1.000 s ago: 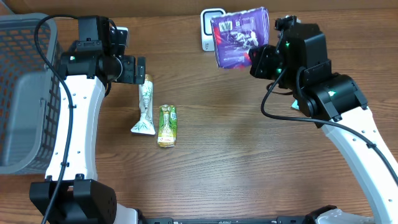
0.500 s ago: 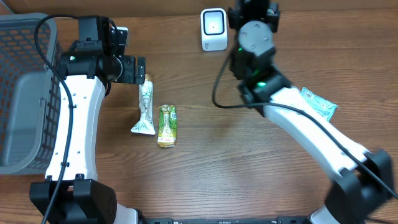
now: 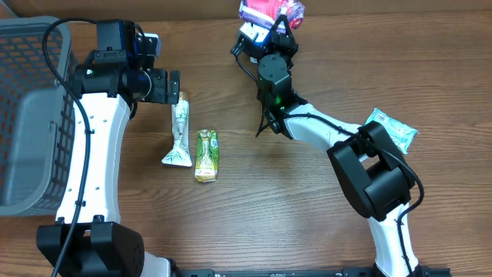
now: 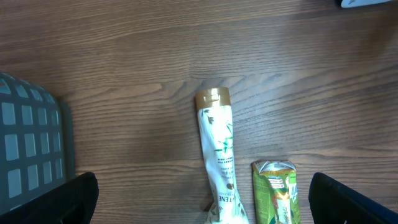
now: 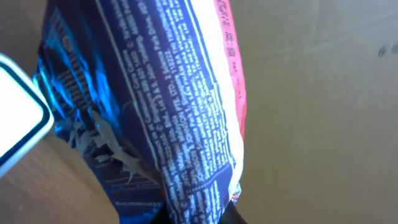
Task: Scan the item barcode
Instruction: 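Hold the purple box up in front of the white scanner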
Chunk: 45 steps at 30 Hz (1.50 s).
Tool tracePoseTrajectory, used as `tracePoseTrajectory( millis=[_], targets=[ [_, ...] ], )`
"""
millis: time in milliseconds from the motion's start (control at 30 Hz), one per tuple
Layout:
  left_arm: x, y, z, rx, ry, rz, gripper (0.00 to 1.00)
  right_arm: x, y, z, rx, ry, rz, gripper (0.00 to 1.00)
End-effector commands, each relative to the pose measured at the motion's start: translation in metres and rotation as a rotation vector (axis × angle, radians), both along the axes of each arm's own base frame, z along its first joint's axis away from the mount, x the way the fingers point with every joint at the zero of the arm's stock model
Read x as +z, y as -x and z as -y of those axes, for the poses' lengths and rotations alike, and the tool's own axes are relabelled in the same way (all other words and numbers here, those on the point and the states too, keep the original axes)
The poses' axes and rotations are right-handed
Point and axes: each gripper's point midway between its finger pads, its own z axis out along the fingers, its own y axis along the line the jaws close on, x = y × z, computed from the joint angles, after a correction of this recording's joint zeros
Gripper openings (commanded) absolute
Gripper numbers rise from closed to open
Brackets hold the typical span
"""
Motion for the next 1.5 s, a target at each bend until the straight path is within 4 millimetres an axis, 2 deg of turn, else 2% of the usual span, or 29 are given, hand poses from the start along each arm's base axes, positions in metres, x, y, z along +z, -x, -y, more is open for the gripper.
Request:
tracePoseTrajectory(
  millis=[0,300,433,667,933,1133,1267,1367,1467],
  targets=[
    [0.012,0.001,-0.001,0.019,0.009,0.031,0.99,0.012,-0.013,0.002,0.018,0.023,0.037,0.04],
    [0.012,0.001,-0.001,0.019,0.009,0.03,0.99,0.008,-0.046,0.006,0.009,0.027,0.069,0.04],
    [0.012,0.001,-0.001,0.019,0.009,0.03,1.0,0.003,-0.055,0.008,0.013,0.026,0.047,0.04],
    [0.012,0.001,-0.001,0.019,0.009,0.03,1.0,0.003,-0.06,0.019,0.005,-0.039,0.056,0.04],
    [0.012,0.001,-0.001,0.019,0.009,0.03,0.99,-0.005,-0.06,0.021,-0.014,-0.024,0.022,0.04],
    [0.011,0.001,-0.001,0.019,0.009,0.03,1.0,-0.002,-0.055,0.018,-0.031,-0.035,0.036,0.04],
    [0.012,0.001,-0.001,0.019,0.009,0.03,1.0,0.009,-0.047,0.006,-0.026,-0.044,0.05,0.04],
    [0.012,0.001,-0.001,0.019,0.009,0.03,1.0,0.034,-0.036,-0.001,-0.026,-0.075,0.084,0.04],
    [0.012,0.001,-0.001,0.019,0.009,0.03,0.99,0.069,-0.019,-0.002,-0.052,-0.171,0.136,0.04]
  ],
)
